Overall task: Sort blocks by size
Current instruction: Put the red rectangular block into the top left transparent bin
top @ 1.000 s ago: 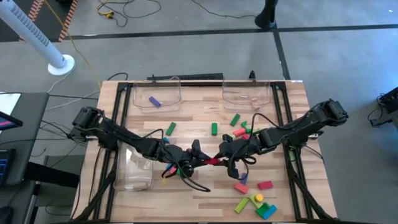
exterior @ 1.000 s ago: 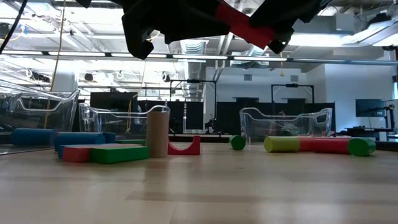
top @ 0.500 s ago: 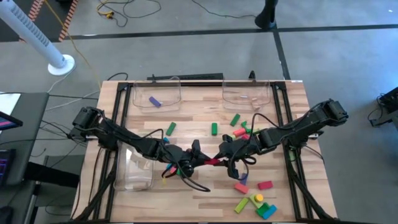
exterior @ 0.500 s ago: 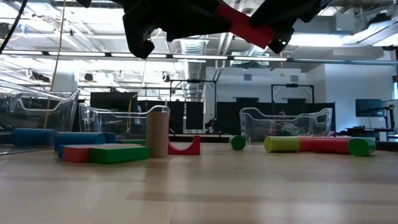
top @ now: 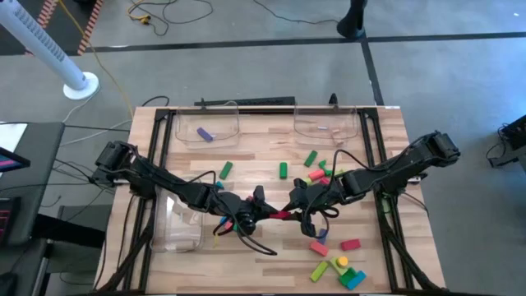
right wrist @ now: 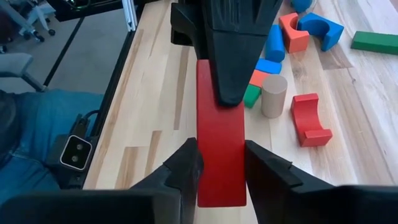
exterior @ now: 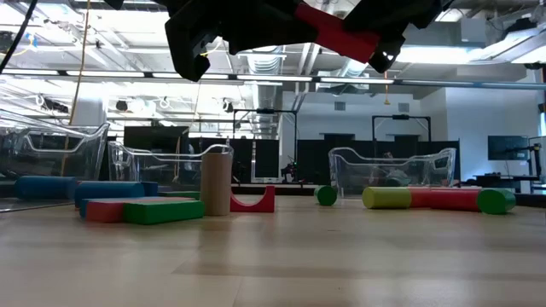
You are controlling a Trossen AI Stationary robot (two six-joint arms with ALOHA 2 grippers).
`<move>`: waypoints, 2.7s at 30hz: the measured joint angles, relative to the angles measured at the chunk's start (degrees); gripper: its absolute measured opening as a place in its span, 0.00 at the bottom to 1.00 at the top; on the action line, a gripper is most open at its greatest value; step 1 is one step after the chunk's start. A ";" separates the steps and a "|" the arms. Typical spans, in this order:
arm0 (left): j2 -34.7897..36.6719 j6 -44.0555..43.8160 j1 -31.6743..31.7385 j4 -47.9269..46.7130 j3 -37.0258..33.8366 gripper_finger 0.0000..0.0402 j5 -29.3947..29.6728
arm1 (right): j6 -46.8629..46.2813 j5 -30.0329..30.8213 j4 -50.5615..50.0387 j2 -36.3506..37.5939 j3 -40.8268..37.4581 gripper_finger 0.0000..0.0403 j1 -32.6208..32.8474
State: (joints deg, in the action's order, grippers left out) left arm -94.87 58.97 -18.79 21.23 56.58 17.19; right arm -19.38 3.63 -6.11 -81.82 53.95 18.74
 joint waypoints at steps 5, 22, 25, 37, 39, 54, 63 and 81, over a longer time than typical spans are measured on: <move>0.00 -1.26 -0.09 -1.14 0.00 0.16 0.88 | 0.64 0.45 -0.03 0.00 0.00 0.41 0.00; 2.37 -6.83 -0.01 -14.11 -0.07 0.16 9.25 | 1.56 4.19 -7.84 0.20 0.00 0.58 -0.13; 4.96 -10.01 0.76 -18.21 -0.07 0.16 9.85 | 1.40 4.23 -8.93 0.20 0.00 0.58 -0.13; 20.56 -23.90 6.71 -38.26 -0.07 0.16 14.92 | -0.55 4.23 -11.20 0.20 0.00 0.58 1.21; 23.16 -26.18 8.31 -41.21 -0.07 0.16 15.20 | -0.90 4.23 -11.37 0.20 0.00 0.58 1.68; 32.66 -40.69 29.25 -55.58 -0.07 0.16 15.25 | -1.79 5.78 -11.91 0.20 0.00 0.58 4.41; 32.43 -41.51 43.25 -57.07 -1.67 0.16 7.31 | -2.20 5.88 -11.89 0.20 0.00 0.58 4.67; 21.63 -39.84 60.74 -59.33 -1.78 0.16 -6.71 | -3.01 6.17 -11.69 0.20 0.00 0.58 5.35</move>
State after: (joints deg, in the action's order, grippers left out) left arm -73.24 19.13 41.96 -38.10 54.80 10.48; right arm -22.39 9.80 -17.80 -81.62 53.95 24.10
